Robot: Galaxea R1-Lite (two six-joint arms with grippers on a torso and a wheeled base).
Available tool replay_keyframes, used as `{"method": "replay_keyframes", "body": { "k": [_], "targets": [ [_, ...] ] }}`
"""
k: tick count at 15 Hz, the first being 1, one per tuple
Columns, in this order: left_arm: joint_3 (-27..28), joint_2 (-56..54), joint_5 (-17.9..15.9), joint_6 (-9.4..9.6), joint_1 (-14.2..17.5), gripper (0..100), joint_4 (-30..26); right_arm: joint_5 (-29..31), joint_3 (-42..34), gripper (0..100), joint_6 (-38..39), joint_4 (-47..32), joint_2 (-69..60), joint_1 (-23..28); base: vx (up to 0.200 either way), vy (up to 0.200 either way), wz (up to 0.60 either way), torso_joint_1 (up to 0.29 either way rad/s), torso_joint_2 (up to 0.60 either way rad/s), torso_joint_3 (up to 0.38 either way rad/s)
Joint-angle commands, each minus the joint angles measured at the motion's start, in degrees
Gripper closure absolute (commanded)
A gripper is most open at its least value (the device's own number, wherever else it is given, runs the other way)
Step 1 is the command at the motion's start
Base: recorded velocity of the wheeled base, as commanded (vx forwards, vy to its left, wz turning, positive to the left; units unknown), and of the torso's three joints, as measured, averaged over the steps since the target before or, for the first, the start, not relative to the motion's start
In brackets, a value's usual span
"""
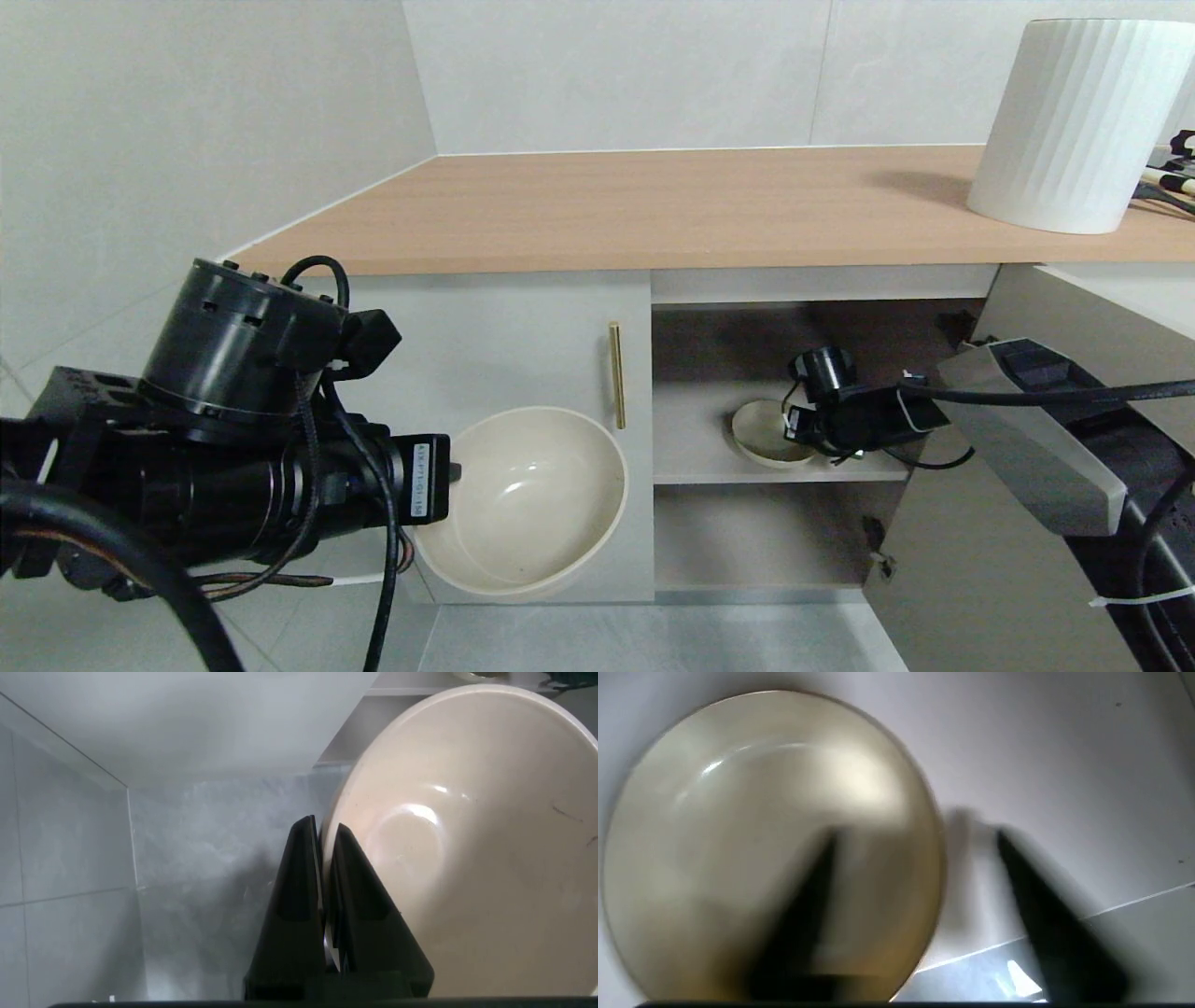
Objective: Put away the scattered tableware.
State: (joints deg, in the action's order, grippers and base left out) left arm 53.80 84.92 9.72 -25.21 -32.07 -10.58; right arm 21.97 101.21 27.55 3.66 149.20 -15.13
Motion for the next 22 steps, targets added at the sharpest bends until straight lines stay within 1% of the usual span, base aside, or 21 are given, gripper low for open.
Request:
{"method": "replay_keyframes", "body": {
  "k": [1, 2, 3, 4, 5, 6, 8, 9, 10, 11, 12, 13, 15, 17, 18, 20, 22],
  "targets": [
    [-0.01, -0.02, 0.04, -0.01, -0.01, 100, 0.03, -0.08, -1.89, 0, 0.05, 0.12, -1.72, -0.34, 0.000, 0.000, 0.00, 0.000, 0.00, 0.000],
    [-0.01, 0.16, 0.04, -0.01, -0.01, 100, 0.03, -0.35, -3.47, 0, 0.13, 0.12, -3.65, -0.87, 0.000, 0.000, 0.00, 0.000, 0.00, 0.000],
    [-0.18, 0.51, -0.05, 0.07, -0.01, 100, 0.03, -0.70, -6.64, 0, 0.22, 0.21, -7.08, -1.66, 0.000, 0.000, 0.00, 0.000, 0.00, 0.000],
    [-0.27, 1.30, -0.05, 0.07, -0.01, 100, 0.03, -1.93, -11.56, 0, 0.49, 0.21, -11.83, -3.24, 0.000, 0.000, 0.00, 0.000, 0.00, 0.000],
    [-0.36, 1.83, -0.05, 0.07, -0.01, 100, 0.03, -3.07, -14.11, 0, 0.49, 0.21, -14.38, -4.38, 0.000, 0.000, 0.00, 0.000, 0.00, 0.000],
    [-0.62, 2.88, -0.05, 0.07, -0.18, 100, 0.12, -6.76, -20.52, 0, 0.31, 0.21, -21.06, -7.20, 0.000, 0.000, 0.00, 0.000, 0.00, 0.000],
    [-0.62, 4.82, -0.05, 0.07, -0.45, 100, 0.12, -12.04, -29.66, 0, -0.57, -0.05, -32.92, -11.24, 0.000, 0.000, 0.00, 0.000, 0.00, 0.000],
    [-0.62, 5.34, -0.05, 0.16, -0.45, 100, 0.12, -12.48, -31.16, 0, -1.10, -0.14, -34.77, -11.77, 0.000, 0.000, 0.00, 0.000, 0.00, 0.000],
    [-0.62, 8.16, 0.04, 1.66, -0.71, 100, 0.83, -13.53, -36.52, 0, -5.05, -0.05, -41.53, -13.44, 0.000, 0.000, 0.00, 0.000, 0.00, 0.000],
    [-0.71, 10.18, 0.04, 2.53, -0.80, 100, 1.70, -14.32, -38.45, 0, -7.25, -0.14, -45.58, -14.58, 0.000, 0.000, 0.00, 0.000, 0.00, 0.000],
    [-0.80, 12.20, 0.22, 2.53, -1.24, 100, 2.85, -15.55, -40.21, 0, -8.04, -0.23, -49.18, -16.34, 0.000, 0.000, 0.00, 0.000, 0.00, 0.000],
    [-1.06, 14.22, 0.48, 2.53, -1.59, 100, 4.78, -17.31, -41.18, 0, -8.21, -2.08, -52.35, -18.62, 0.000, 0.000, 0.00, 0.000, 0.00, 0.000],
    [-1.06, 17.30, 0.92, 2.62, -2.38, 100, 8.56, -20.39, -40.83, 0, -8.39, -7.70, -54.98, -22.14, 0.000, 0.000, 0.00, 0.000, 0.00, 0.000],
    [-1.24, 19.23, 2.15, 2.62, -3.43, 100, 11.28, -21.97, -40.83, 0, -8.30, -8.23, -54.89, -23.63, 0.000, 0.000, 0.00, 0.000, 0.00, 0.000],
    [-2.38, 20.11, 3.64, 2.53, -4.31, 100, 13.83, -22.76, -41.18, 0, -8.21, -8.32, -54.19, -25.48, 0.000, 0.000, 0.00, 0.000, 0.00, 0.000],
    [-3.52, 19.93, 4.00, 2.53, -4.93, 100, 16.82, -23.02, -41.35, 0, -8.13, -8.23, -51.20, -27.59, 0.000, 0.000, 0.00, 0.000, 0.00, 0.000],
    [-3.61, 19.32, 4.08, 2.53, -5.46, 100, 17.44, -23.02, -41.18, 0, -7.78, -7.96, -48.39, -28.64, 0.000, 0.000, 0.00, 0.000, 0.00, 0.000]
  ]
}}
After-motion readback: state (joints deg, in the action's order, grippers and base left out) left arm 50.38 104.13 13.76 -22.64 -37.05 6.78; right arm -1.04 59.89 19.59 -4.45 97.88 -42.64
